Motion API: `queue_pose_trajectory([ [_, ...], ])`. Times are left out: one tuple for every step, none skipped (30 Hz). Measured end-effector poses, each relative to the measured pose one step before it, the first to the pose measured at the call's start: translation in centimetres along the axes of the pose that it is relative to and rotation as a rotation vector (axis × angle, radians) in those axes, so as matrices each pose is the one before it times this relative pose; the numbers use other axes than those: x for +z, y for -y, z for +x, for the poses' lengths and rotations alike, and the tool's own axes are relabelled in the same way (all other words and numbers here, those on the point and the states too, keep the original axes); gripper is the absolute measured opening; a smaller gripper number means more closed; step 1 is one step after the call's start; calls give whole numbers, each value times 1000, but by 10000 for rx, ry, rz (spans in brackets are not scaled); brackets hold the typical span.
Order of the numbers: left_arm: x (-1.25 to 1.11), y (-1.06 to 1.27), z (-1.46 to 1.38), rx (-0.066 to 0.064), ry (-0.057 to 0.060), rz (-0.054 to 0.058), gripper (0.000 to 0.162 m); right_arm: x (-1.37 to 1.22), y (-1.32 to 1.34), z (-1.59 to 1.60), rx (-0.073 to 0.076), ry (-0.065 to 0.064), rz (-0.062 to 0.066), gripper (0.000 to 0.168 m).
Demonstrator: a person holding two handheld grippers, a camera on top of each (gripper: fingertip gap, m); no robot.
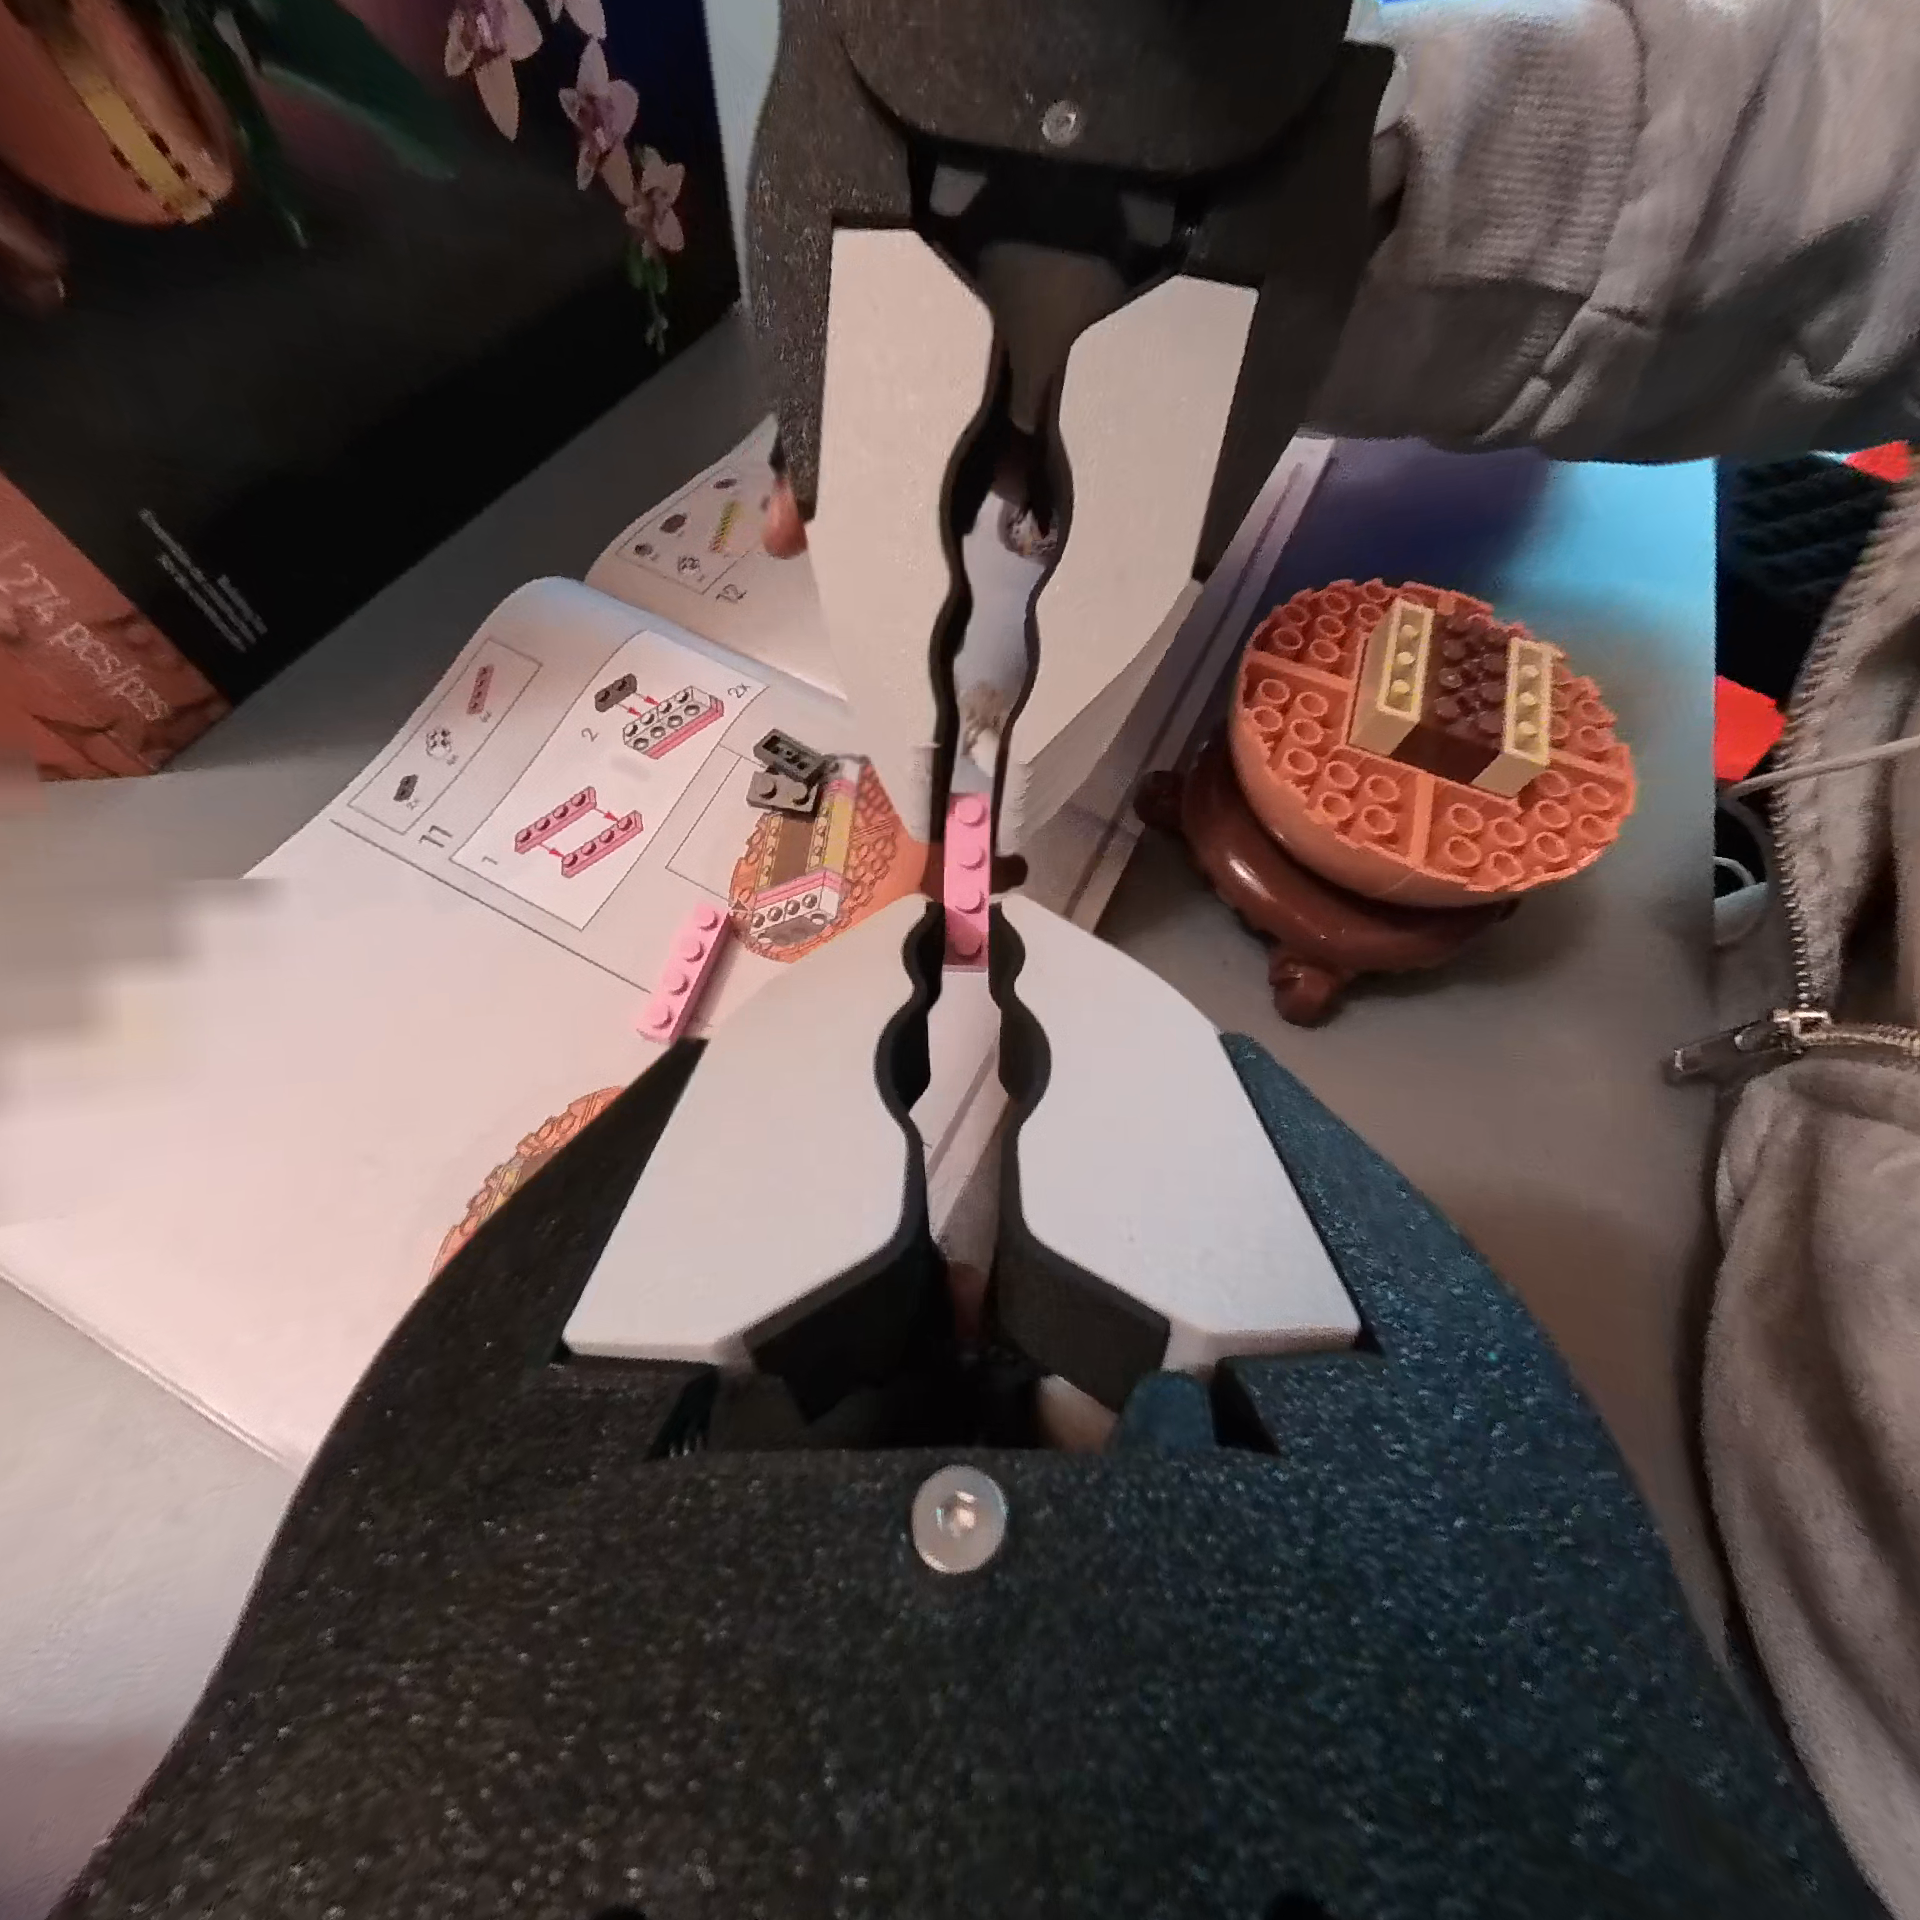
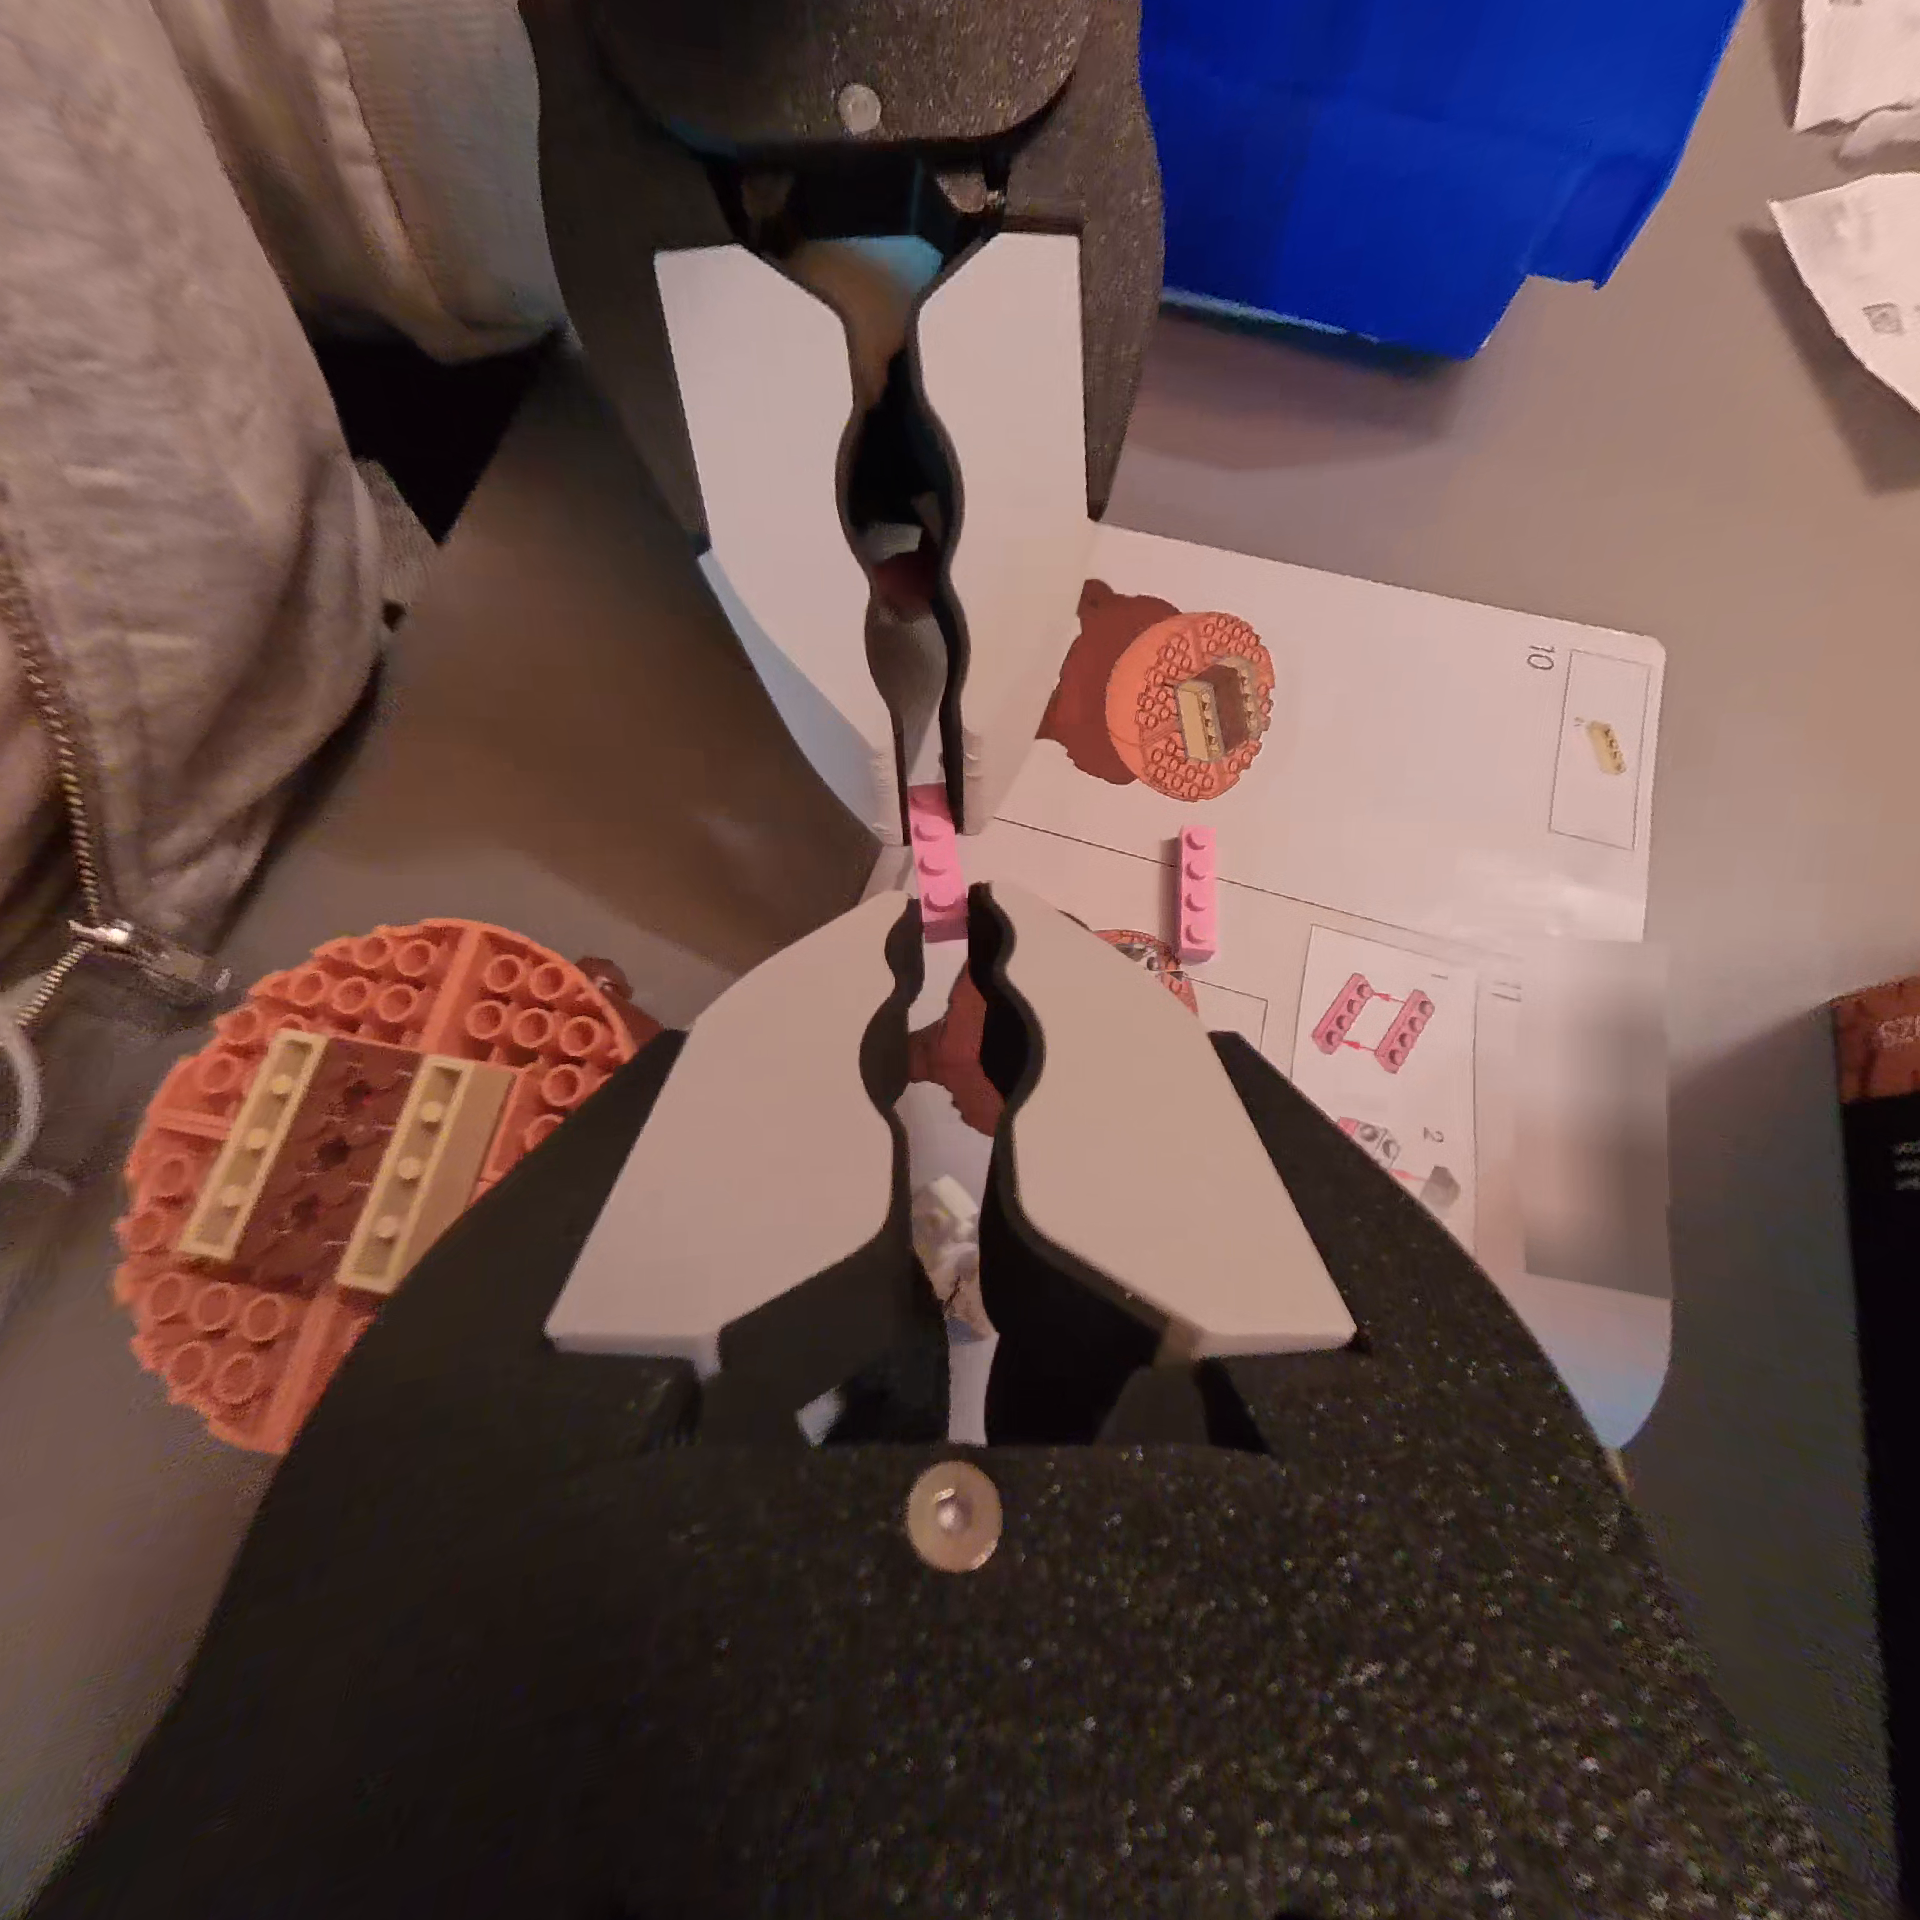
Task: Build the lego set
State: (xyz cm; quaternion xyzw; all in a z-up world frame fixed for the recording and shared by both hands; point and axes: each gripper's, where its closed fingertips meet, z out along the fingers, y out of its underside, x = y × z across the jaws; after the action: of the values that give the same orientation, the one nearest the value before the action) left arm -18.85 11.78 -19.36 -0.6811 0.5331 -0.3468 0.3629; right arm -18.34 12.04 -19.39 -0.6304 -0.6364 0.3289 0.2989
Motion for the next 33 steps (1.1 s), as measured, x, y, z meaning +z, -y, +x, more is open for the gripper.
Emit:
queue_pose_trajectory([
  [-50,317,157,74,-30,197,8,-306,195,-114,260,-4,346,8],
  [-78,412,85,65,22,308,8,-370,272,-139,306,48,420,8],
  [-79,460,100,50,6,379,9,-418,458,-112,352,46,557,8],
  [-82,471,146,37,-37,409,13,-410,691,-176,370,97,689,7],
  [-44,526,142,6,-42,460,15,-375,753,-245,307,120,685,7],
  [-10,663,122,-48,-24,554,16,-292,688,-173,214,41,585,7],
  [4,766,148,-92,-54,617,16,-206,520,-162,138,27,422,7],
  [45,754,145,-122,-77,600,15,-150,463,-137,89,4,327,7],
  [90,636,73,-153,-55,507,15,-112,446,-164,67,34,295,7],
  [124,426,9,-161,-34,360,14,-84,491,-154,69,42,298,7],
  [155,236,-15,-135,-25,228,13,-77,416,-113,54,30,250,7],
  [144,152,0,-87,-20,167,13,-43,285,-74,38,8,149,7],
  [114,174,20,-38,-13,185,12,-8,69,-4,18,-27,3,7],
  [59,241,23,-19,7,219,9,-1,-88,48,-6,-63,-92,7],
  [49,128,23,-24,5,146,7,-40,151,6,19,-24,82,7],
  [42,-34,38,-61,-35,38,6,-20,28,-19,29,5,15,7],
  [20,-29,100,-124,-92,41,6,9,-42,5,17,-5,-30,7],
  [-4,24,104,-131,-94,63,6,30,-55,-28,11,11,-32,7],
  [-40,48,53,-73,-40,66,6,17,15,-48,42,40,20,7],
  [-42,29,10,6,0,45,8,8,11,-25,47,18,10,7],
  [-71,43,30,37,-15,35,8,-5,-12,-30,68,36,1,7],
  [-50,32,50,11,-34,16,8,1,1,-18,105,39,9,7],
  [-36,37,64,-17,-51,17,8,8,14,-56,142,72,19,7],
  [-18,34,66,-14,-55,30,7,9,19,-68,124,76,-1,7],
  [-5,2,44,-9,-28,25,7,1,-42,-20,85,36,-52,7],
  [-7,-58,8,-8,-13,-23,8,-36,-117,45,56,-7,-116,7],
  [-2,-86,21,3,-20,-42,8,-54,-133,20,13,-17,-136,7],
  [-31,-45,28,7,-24,-12,9,-63,-104,2,-4,-19,-118,7],
  [-43,7,14,-6,-21,9,10,-77,-99,30,-7,-42,-120,7],
  [-44,4,13,-20,-27,4,10,-59,-65,-26,2,-4,-94,7],
  [-32,-11,26,-29,-38,-8,10,-47,-84,-23,2,-2,-95,7],
  [-13,-23,22,-32,-33,-9,9,-23,-85,-38,-24,0,-101,7],
  [-9,-41,48,-20,-53,-14,8,-17,-40,-38,-41,-10,-74,7],
])
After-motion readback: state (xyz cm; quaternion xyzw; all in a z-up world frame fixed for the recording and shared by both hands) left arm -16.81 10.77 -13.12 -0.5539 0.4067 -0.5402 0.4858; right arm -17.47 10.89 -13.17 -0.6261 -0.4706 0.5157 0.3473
